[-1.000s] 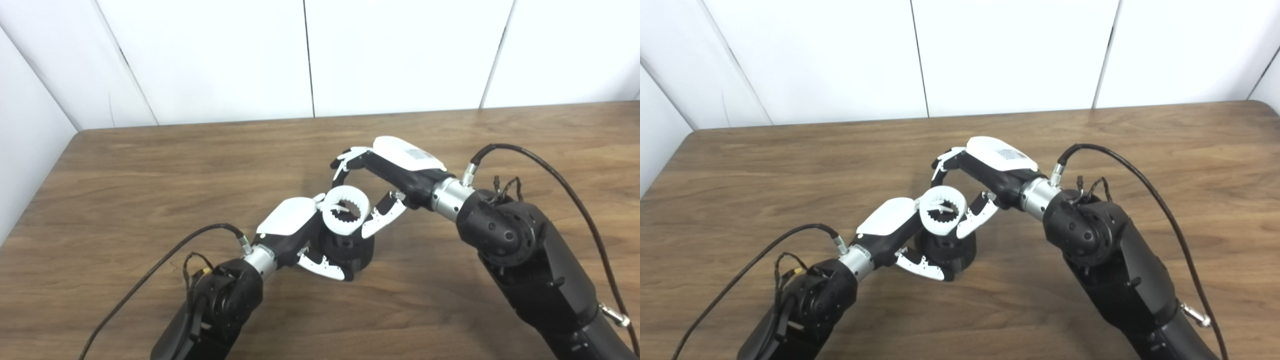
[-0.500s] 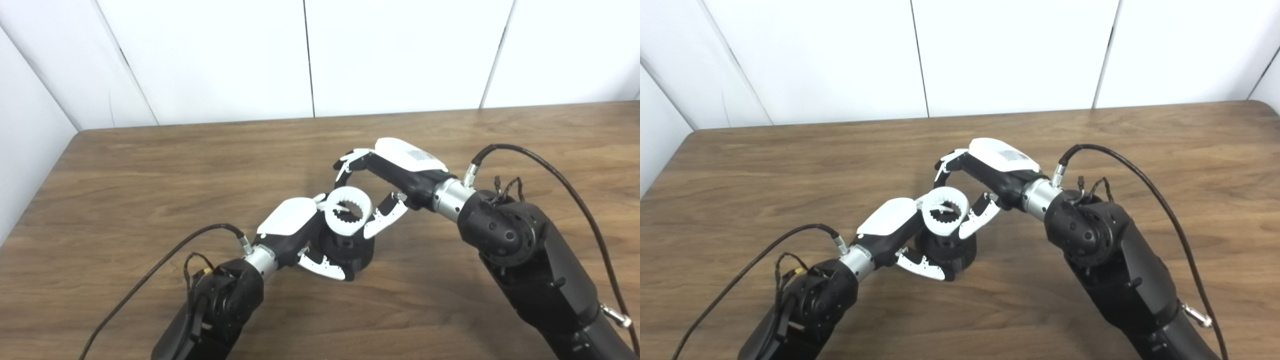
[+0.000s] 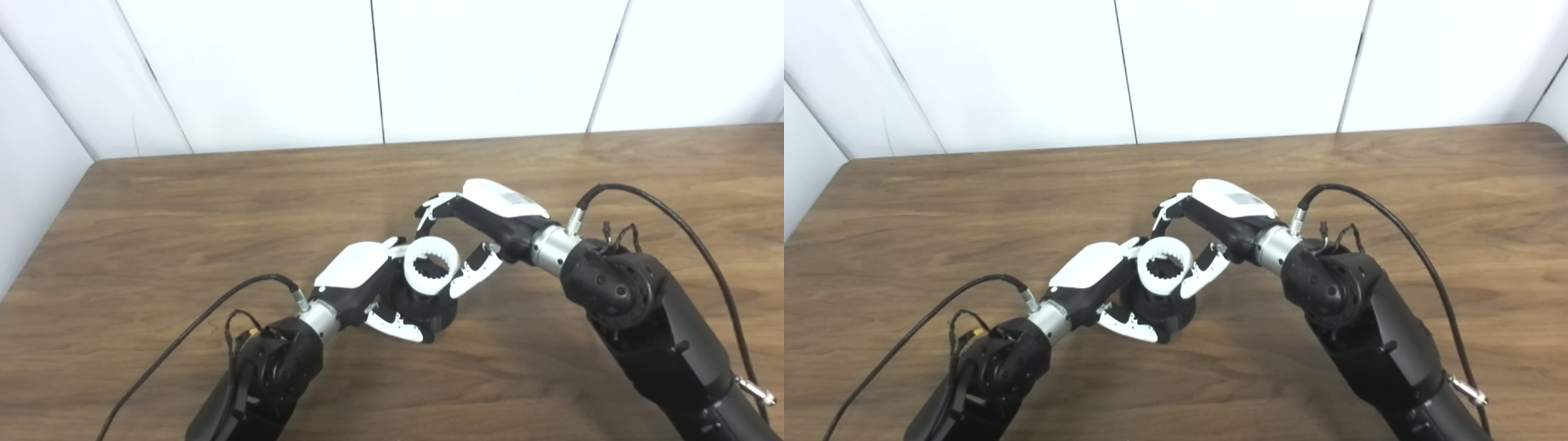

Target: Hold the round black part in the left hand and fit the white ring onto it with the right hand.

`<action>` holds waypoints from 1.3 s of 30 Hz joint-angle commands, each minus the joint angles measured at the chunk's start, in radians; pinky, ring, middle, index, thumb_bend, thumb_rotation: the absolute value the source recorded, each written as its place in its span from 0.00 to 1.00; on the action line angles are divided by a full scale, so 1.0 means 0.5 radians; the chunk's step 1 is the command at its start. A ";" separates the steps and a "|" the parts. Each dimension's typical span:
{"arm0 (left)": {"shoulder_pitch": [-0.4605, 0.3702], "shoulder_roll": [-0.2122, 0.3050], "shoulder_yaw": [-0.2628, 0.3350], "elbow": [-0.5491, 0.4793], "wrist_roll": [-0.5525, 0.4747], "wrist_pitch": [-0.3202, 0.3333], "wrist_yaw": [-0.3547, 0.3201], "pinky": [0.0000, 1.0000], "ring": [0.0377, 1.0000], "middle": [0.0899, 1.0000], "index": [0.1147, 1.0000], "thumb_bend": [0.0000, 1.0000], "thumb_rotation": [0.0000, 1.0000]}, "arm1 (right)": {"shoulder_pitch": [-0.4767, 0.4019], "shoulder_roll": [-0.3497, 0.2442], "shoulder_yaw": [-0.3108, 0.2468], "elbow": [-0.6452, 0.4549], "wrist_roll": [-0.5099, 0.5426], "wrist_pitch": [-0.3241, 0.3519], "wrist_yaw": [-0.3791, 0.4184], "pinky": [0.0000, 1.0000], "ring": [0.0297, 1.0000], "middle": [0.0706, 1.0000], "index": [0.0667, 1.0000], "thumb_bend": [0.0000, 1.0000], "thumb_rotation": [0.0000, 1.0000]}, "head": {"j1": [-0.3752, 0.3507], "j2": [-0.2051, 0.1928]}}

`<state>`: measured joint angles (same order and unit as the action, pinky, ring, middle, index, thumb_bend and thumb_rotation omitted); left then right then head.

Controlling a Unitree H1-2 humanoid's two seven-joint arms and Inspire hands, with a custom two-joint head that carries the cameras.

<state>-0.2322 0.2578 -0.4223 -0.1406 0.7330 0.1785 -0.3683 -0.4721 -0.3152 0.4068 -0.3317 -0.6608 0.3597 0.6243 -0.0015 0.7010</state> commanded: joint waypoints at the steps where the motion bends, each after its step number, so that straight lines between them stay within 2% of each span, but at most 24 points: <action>1: -0.042 0.000 -0.020 0.018 0.001 0.023 -0.055 0.92 0.99 0.91 0.77 1.00 0.40 | -0.066 -0.003 -0.020 -0.009 0.005 -0.063 -0.045 0.84 0.92 0.83 0.45 0.52 0.15 | 0.002 0.000; 39: -0.041 -0.005 -0.025 0.018 -0.006 0.020 -0.036 0.91 0.98 0.91 0.76 1.00 0.40 | -0.065 0.015 0.076 0.055 -0.044 -0.110 -0.047 0.82 0.92 0.83 0.45 0.52 0.15 | 0.013 0.002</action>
<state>-0.2374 0.2561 -0.4277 -0.1404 0.7340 0.1836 -0.3666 -0.4702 -0.3145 0.4473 -0.2903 -0.6787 0.3358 0.6167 0.0046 0.7010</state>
